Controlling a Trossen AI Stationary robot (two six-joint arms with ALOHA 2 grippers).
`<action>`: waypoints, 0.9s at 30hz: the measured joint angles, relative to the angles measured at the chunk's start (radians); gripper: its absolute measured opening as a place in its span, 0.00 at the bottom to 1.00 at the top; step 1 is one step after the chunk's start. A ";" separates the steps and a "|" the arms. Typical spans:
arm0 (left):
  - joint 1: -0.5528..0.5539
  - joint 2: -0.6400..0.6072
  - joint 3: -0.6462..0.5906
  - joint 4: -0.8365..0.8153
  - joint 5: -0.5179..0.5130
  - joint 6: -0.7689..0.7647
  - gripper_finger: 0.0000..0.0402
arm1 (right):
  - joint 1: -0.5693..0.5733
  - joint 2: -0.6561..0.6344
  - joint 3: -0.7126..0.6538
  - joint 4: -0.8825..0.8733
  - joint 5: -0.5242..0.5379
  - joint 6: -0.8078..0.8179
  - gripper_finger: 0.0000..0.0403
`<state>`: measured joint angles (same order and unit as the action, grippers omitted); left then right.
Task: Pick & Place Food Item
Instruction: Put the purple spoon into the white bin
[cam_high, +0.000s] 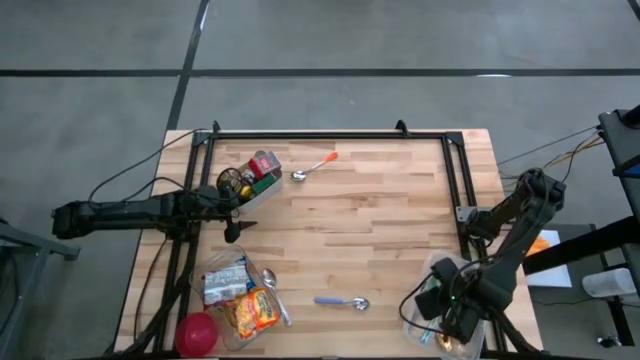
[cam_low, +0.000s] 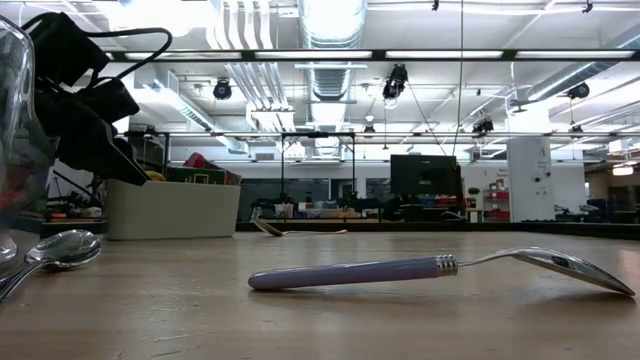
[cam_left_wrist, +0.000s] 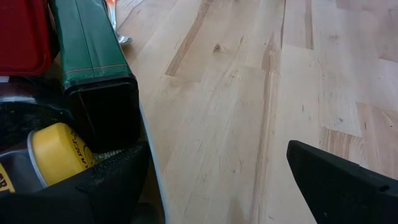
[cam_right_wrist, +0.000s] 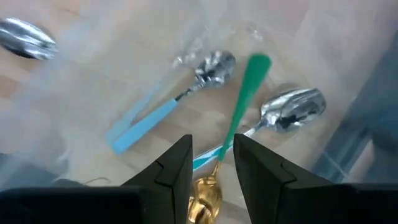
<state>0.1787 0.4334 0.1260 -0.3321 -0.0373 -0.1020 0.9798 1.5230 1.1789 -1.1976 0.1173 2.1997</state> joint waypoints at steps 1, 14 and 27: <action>0.000 0.000 0.000 0.000 0.000 0.000 0.95 | 0.000 0.000 0.022 -0.026 0.016 -0.008 0.29; 0.000 0.000 0.000 0.000 0.000 0.000 0.95 | -0.016 0.000 0.242 -0.198 0.481 -0.281 0.29; 0.000 0.000 0.000 0.000 0.000 0.000 0.95 | -0.261 0.018 0.211 0.274 0.463 -1.211 0.29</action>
<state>0.1787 0.4333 0.1257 -0.3321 -0.0376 -0.1020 0.7184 1.5407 1.3894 -0.9237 0.5800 0.9887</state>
